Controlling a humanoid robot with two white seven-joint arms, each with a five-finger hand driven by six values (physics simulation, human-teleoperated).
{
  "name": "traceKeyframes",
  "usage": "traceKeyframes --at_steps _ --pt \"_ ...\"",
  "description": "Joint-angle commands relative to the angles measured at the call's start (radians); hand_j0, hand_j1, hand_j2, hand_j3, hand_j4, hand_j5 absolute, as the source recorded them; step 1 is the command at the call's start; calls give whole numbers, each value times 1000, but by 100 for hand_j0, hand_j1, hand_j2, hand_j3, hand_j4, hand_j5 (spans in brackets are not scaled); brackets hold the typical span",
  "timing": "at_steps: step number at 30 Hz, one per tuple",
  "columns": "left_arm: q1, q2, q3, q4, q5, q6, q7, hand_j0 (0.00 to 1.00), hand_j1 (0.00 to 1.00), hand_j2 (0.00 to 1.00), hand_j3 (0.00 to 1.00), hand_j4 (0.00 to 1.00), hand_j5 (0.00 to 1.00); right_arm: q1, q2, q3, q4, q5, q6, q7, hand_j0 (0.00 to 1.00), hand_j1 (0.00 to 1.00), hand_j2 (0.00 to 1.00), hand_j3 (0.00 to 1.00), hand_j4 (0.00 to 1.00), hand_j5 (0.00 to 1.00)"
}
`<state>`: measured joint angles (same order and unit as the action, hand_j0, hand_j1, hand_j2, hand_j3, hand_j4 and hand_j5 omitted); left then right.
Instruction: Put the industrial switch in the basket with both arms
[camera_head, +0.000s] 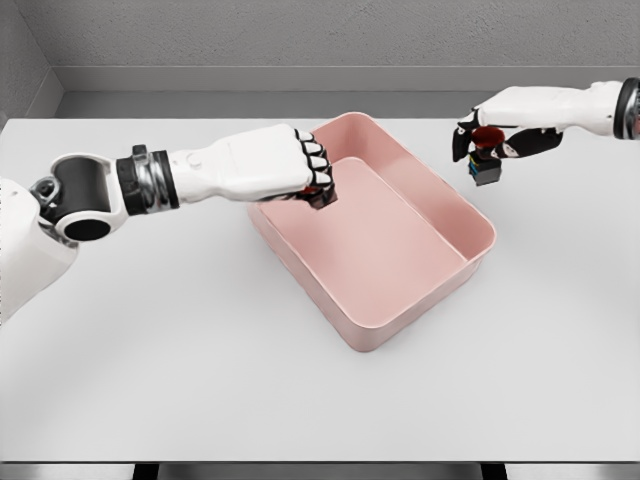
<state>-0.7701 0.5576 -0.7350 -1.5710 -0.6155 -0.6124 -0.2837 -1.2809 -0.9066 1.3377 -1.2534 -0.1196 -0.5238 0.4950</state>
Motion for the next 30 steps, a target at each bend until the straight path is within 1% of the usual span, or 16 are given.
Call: traceKeyframes --at_steps 1,2,6,8,10,11,12,14,15,17,23,24,26,27,29,30 --pt "0 -36 -11 37 2 1 -25 43 43 43 43 43 43 0 3 -2 -4 -6 2 0 50 50 50 50 50 50" --pt "-2 -53 -35 55 -10 1 -29 43 43 43 43 43 43 0 3 -2 -6 -11 2 0 50 50 50 50 50 50" --pt "-2 -85 -44 94 -20 1 -31 43 43 43 43 43 43 0 11 -2 -14 -15 4 0 50 50 50 50 50 50" --pt "-2 -93 -46 98 -38 1 -31 43 43 43 43 43 43 0 14 -2 -14 -18 4 0 50 50 50 50 50 50" --pt "-2 -100 -47 109 -38 1 -31 43 43 43 43 43 43 0 14 -2 -14 -18 4 0 50 50 50 50 50 50" --pt "-2 -100 -46 109 -38 1 -31 46 46 46 46 46 46 0 15 -2 -14 -19 4 0 50 50 50 50 50 50" --pt "-2 -100 -46 106 -38 1 -31 50 50 50 50 50 50 0 15 -2 -14 -20 2 0 50 50 50 50 50 50" --pt "-3 -105 -46 104 -36 1 -29 62 62 62 62 62 62 0 15 -2 -15 -20 4 0 50 50 50 50 50 50" --pt "-3 -107 -46 104 -36 1 -29 65 65 65 65 65 65 0 15 -2 -15 -20 2 0 50 50 50 50 50 50" --pt "-11 -108 -46 104 -36 1 -29 65 65 65 65 65 65 0 15 -2 -15 -20 4 0 50 50 50 50 50 50" --pt "-9 -108 -49 106 -36 1 -29 64 64 64 64 64 64 -2 22 0 -15 -22 4 0 50 50 50 50 50 50" --pt "-9 -108 -49 106 -36 1 -28 71 71 71 71 71 71 -2 22 -2 -15 -22 2 0 50 50 50 50 50 50" --pt "-9 -108 -49 104 -36 1 -28 75 75 75 75 75 75 -2 22 -2 -15 -22 2 0 50 50 50 50 50 50" --pt "-9 -108 -49 106 -36 1 -26 80 80 80 80 80 80 -2 22 0 -15 -22 2 0 50 50 50 50 50 50" --pt "-9 -108 -49 104 -36 1 -26 84 84 84 84 84 84 -3 22 -2 -15 -22 2 0 50 50 50 50 50 50" --pt "-9 -108 -49 104 -35 1 -26 85 85 85 85 85 85 -3 22 -2 -15 -22 4 0 50 50 50 50 50 50"
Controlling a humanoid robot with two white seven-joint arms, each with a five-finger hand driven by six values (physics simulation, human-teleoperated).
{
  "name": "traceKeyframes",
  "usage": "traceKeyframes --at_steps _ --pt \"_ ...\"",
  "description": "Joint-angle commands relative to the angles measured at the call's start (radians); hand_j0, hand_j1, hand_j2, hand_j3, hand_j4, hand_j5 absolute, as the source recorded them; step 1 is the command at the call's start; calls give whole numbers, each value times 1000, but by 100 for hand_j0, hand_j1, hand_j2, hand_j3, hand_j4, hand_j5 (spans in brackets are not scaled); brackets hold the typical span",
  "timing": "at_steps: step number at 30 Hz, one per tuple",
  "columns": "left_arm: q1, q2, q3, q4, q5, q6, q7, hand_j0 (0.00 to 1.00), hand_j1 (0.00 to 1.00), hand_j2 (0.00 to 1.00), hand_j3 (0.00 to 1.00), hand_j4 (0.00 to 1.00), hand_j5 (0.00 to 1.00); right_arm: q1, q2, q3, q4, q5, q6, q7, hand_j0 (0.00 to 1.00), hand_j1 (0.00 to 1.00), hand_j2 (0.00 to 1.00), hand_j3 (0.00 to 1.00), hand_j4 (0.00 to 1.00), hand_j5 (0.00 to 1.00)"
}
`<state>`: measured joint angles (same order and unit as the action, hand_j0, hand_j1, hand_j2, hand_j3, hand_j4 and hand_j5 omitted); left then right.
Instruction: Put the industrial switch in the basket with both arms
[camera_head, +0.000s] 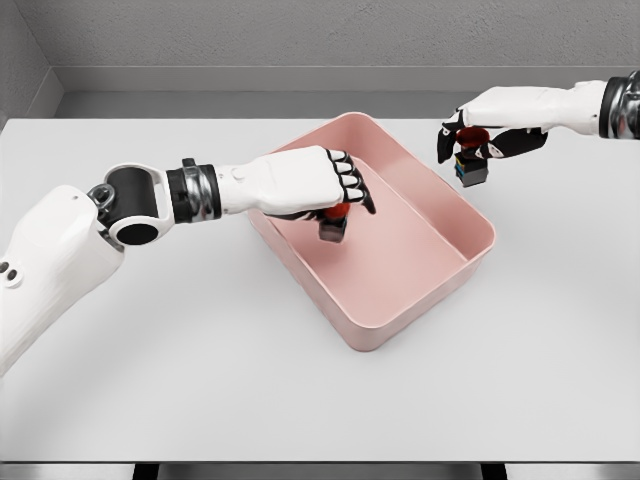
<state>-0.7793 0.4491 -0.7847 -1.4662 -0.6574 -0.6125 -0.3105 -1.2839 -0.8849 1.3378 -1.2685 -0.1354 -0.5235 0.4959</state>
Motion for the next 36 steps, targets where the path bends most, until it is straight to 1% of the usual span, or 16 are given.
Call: traceKeyframes --at_steps 1,8,13,17,18,19,20,21,22,23,24,25,26,28,32,36 --pt "0 0 1 -2 7 2 2 85 85 85 85 85 85 0 0 -2 0 -6 2 0 50 50 50 50 50 50" --pt "5 0 1 -3 9 2 1 85 85 85 85 85 85 -3 0 -2 -3 -6 2 0 50 50 50 50 50 50" --pt "3 0 1 -5 10 2 1 85 85 85 85 85 85 -6 0 -2 -22 -12 5 3 50 50 50 50 50 50" --pt "5 3 1 -17 27 2 1 85 85 85 85 85 85 -11 0 0 -37 -23 5 7 50 50 50 50 50 50" --pt "6 10 1 -31 45 2 2 85 85 85 85 85 85 -12 0 0 -40 -24 5 7 50 50 50 50 50 50" --pt "8 36 -1 -71 108 2 2 89 89 89 89 89 89 -12 0 0 -43 -24 5 7 50 50 50 50 50 50" --pt "6 98 -2 -98 162 2 4 98 98 98 98 98 98 -12 0 0 -45 -24 5 7 50 50 50 50 50 50" --pt "8 154 -25 -143 212 2 5 100 100 100 100 100 100 -12 0 0 -48 -24 7 7 50 50 50 50 50 50" --pt "6 230 -36 -180 280 2 5 100 100 100 100 100 100 -12 0 0 -51 -24 7 7 50 50 50 50 50 50" --pt "9 287 -34 -224 308 2 7 100 100 100 100 100 100 -12 0 0 -52 -24 8 7 50 50 50 50 50 50" --pt "12 345 -34 -250 346 2 7 100 100 100 100 100 100 -14 0 -2 -54 -26 8 7 50 50 50 50 50 50" --pt "15 376 -36 -261 352 2 7 100 100 100 100 100 100 -12 1 0 -58 -26 8 7 50 50 50 50 50 50" --pt "28 390 -34 -263 352 2 5 100 100 100 100 100 100 -14 1 -2 -69 -29 10 7 50 50 50 50 50 50" --pt "29 418 -25 -263 354 2 5 100 100 100 100 100 100 -14 15 0 -72 -32 10 7 50 50 50 50 50 50" --pt "32 428 -31 -261 352 2 2 100 100 100 100 100 100 -14 49 1 -83 -32 14 9 50 50 50 50 50 50" --pt "32 425 -36 -260 351 2 2 100 100 100 100 100 100 -14 67 1 -81 -33 16 15 50 50 50 50 50 50"
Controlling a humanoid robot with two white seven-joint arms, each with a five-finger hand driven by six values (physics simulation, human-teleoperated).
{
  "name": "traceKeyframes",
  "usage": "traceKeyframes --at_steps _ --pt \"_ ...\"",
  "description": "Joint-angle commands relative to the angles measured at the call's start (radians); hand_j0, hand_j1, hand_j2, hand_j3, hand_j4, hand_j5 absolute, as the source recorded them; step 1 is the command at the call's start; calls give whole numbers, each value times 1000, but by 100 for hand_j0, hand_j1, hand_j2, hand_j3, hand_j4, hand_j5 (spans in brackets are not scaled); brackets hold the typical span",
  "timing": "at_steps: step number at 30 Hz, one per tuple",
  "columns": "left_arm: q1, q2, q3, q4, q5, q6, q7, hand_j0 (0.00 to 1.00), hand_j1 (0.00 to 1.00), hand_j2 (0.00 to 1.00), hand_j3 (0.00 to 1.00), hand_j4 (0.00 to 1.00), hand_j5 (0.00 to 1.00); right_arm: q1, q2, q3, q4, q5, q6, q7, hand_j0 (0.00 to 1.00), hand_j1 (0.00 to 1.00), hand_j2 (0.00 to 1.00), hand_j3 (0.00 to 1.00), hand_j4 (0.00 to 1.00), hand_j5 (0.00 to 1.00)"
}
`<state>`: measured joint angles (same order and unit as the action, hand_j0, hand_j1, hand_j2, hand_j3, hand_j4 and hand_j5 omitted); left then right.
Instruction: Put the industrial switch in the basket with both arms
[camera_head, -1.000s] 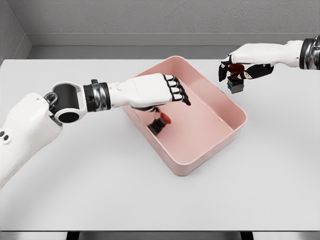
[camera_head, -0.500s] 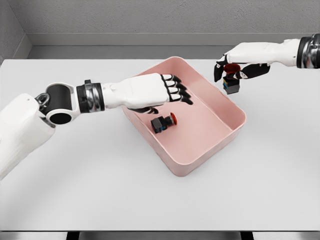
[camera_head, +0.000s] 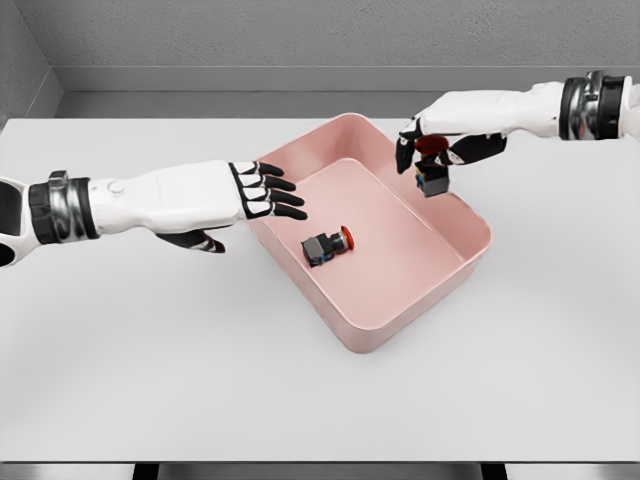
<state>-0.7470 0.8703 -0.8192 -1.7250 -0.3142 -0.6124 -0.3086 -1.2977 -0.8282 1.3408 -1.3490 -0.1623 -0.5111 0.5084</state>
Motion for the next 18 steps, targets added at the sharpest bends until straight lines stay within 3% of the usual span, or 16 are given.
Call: traceKeyframes --at_steps 1,4,13,14,15,16,18 --pt "0 4 -1 1 6 2 0 100 100 100 100 100 100 0 20 0 1 -6 5 2 50 50 50 50 50 50" --pt "0 4 -1 4 6 2 0 100 100 100 100 100 100 2 66 9 8 -6 36 9 50 50 50 50 50 50" --pt "2 -1 -1 5 0 2 0 100 100 100 100 100 100 5 101 20 18 -6 43 15 53 53 53 53 53 53" --pt "2 -1 -1 5 1 2 0 100 100 100 100 100 100 5 110 20 18 -6 43 15 61 61 61 61 61 61" --pt "6 -2 -1 5 0 2 0 100 100 100 100 100 100 5 113 20 19 -6 49 12 92 92 92 92 92 92" --pt "6 -2 -1 5 0 2 0 100 100 100 100 100 100 5 113 18 18 -5 63 9 100 100 100 100 100 100" --pt "8 -2 -1 5 -2 2 0 100 100 100 100 100 100 5 110 18 18 -5 63 9 100 100 100 100 100 100"
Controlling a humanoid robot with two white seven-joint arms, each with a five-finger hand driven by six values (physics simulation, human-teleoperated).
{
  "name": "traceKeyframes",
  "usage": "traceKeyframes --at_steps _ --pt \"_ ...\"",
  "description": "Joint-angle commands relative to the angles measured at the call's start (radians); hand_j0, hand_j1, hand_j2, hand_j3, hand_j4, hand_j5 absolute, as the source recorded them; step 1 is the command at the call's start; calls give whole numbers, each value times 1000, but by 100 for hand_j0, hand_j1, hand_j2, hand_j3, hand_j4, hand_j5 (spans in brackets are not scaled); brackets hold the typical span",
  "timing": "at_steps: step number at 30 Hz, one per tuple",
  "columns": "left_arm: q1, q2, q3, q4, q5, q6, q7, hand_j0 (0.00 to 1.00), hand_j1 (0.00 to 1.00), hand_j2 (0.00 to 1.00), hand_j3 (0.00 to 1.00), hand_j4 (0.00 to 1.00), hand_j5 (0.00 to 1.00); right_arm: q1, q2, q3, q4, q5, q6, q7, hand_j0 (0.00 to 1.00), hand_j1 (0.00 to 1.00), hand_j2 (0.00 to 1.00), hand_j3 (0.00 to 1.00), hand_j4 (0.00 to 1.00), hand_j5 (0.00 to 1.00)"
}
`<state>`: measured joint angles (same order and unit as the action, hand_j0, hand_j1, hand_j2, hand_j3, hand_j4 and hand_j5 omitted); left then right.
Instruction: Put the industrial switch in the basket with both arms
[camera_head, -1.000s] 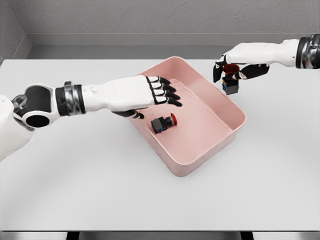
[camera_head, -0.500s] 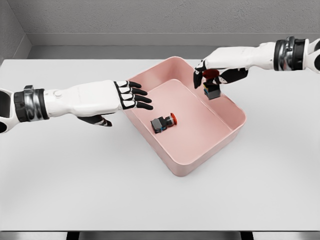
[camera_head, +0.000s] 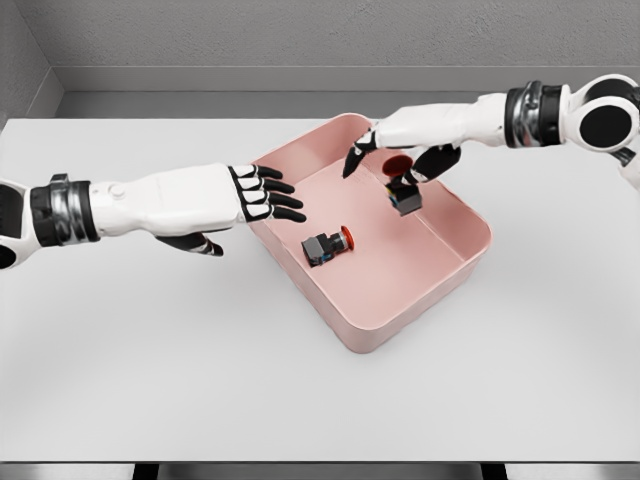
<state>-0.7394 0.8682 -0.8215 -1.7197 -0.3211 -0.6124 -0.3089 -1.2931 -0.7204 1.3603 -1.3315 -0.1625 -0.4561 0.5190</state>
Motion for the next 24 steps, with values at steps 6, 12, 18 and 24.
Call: traceKeyframes --at_steps 6,12,18,24 --pt "3 -2 1 3 4 2 1 100 100 100 100 100 100 0 13 -4 0 -6 8 -10 100 100 100 100 100 100" --pt "3 -3 1 3 4 2 1 100 100 100 100 100 100 -2 53 28 2 -8 11 -2 100 100 100 100 100 100" --pt "3 -3 1 5 4 2 4 100 100 100 100 100 100 2 55 42 44 -6 5 4 100 100 100 100 100 100" --pt "5 -5 1 6 2 2 4 100 100 100 100 100 100 6 41 48 77 -3 2 21 100 100 100 100 100 100"
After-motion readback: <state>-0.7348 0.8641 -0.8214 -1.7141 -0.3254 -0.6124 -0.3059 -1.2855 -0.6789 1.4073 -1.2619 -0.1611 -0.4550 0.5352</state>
